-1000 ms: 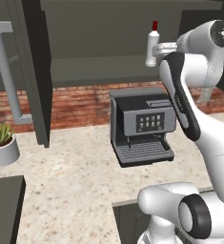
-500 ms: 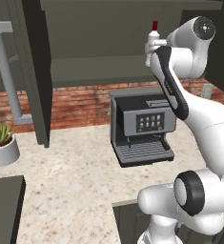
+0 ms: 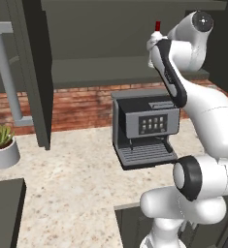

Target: Open the cabinet directly in front. Then move the liquor and the mug to the dining counter with the jar on it.

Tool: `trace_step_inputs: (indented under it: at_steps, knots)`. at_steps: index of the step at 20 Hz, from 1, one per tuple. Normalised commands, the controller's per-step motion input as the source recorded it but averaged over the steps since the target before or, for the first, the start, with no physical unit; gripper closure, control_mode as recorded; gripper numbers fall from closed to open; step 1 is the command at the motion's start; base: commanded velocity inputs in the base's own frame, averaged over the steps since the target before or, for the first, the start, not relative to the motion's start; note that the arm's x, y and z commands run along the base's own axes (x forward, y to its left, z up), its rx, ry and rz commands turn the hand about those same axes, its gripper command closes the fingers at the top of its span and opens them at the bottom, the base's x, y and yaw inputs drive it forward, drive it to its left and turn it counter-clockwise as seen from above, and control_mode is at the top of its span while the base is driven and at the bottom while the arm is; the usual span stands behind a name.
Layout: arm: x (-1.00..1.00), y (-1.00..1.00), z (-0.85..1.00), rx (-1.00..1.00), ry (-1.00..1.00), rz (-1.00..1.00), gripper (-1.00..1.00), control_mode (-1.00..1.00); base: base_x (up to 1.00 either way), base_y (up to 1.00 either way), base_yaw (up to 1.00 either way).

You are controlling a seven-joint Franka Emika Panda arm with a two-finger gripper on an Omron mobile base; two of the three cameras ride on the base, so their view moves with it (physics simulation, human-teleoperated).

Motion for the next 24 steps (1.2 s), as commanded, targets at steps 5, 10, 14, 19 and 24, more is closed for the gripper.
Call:
trace_step_inputs:
  at_steps: [5,10,14,19,24]
  knots:
    - [0.05,0.0,-0.06,0.0,0.0,0.0,-1.0,-1.0,0.0,0.0,0.0]
    - [0.08,0.0,0.0,0.0,0.0,0.0,-1.0,-1.0,0.0,0.0,0.0]
    - [0.17,0.0,-0.02,0.0,0.0,0.0,-1.0,-1.0,0.0,0.0,0.0]
    - [0.15,0.0,-0.01,0.0,0.0,0.0,-1.0,-1.0,0.0,0.0,0.0]
    - [0.13,0.0,0.0,0.0,0.0,0.0,-1.0,-1.0,0.0,0.0,0.0]
